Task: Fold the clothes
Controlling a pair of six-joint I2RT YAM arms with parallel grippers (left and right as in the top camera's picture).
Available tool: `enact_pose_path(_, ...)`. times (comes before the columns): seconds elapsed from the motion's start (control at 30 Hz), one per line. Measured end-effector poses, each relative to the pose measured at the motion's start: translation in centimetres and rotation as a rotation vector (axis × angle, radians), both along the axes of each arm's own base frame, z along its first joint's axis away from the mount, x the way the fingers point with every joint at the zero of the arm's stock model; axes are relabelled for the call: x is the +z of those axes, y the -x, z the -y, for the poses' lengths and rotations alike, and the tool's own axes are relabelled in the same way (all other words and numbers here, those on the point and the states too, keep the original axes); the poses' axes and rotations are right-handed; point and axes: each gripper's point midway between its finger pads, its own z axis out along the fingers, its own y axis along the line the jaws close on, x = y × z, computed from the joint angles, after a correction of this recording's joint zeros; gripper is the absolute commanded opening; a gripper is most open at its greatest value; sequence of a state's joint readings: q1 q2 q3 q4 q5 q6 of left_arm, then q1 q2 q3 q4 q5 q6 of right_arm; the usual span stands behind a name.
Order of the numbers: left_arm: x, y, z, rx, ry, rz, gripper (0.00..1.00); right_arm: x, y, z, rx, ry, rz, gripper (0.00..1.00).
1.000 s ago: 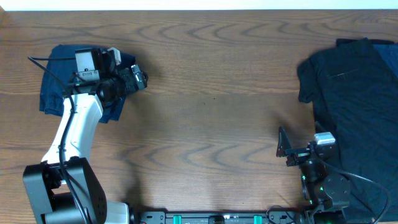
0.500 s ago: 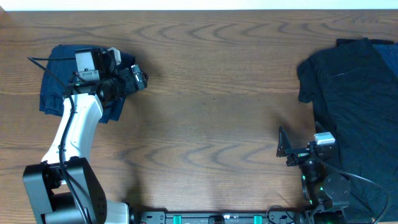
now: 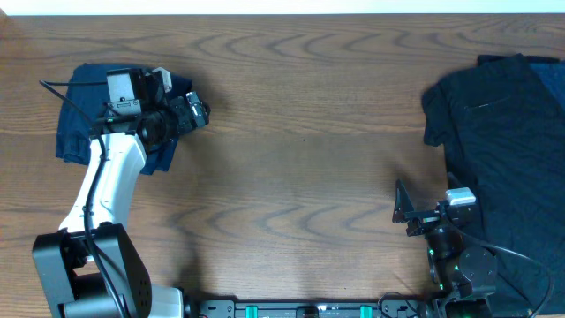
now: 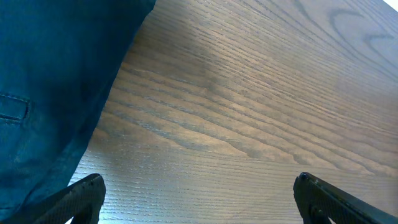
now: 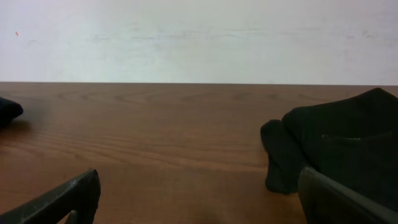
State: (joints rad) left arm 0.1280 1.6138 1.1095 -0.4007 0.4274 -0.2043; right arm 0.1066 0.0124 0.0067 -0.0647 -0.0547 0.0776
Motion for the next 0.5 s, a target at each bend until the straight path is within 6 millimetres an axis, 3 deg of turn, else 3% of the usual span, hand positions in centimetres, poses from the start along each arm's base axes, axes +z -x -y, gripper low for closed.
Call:
enact_pose_path(0.33, 0.2, 0.0, 0.0, 0.0, -0.001, 0.005, 0.98, 0.0, 0.0, 0.0, 0.0, 0.0, 0.0, 0.99)
enact_pose_path(0.43, 1.6, 0.1, 0.0, 0.001, -0.005, 0.04, 0.98, 0.0, 0.0, 0.0, 0.0, 0.0, 0.0, 0.99)
enact_pose_path(0.5, 3.9, 0.3, 0.0, 0.001, -0.013, 0.099, 0.98, 0.0, 0.0, 0.0, 0.0, 0.0, 0.0, 0.99)
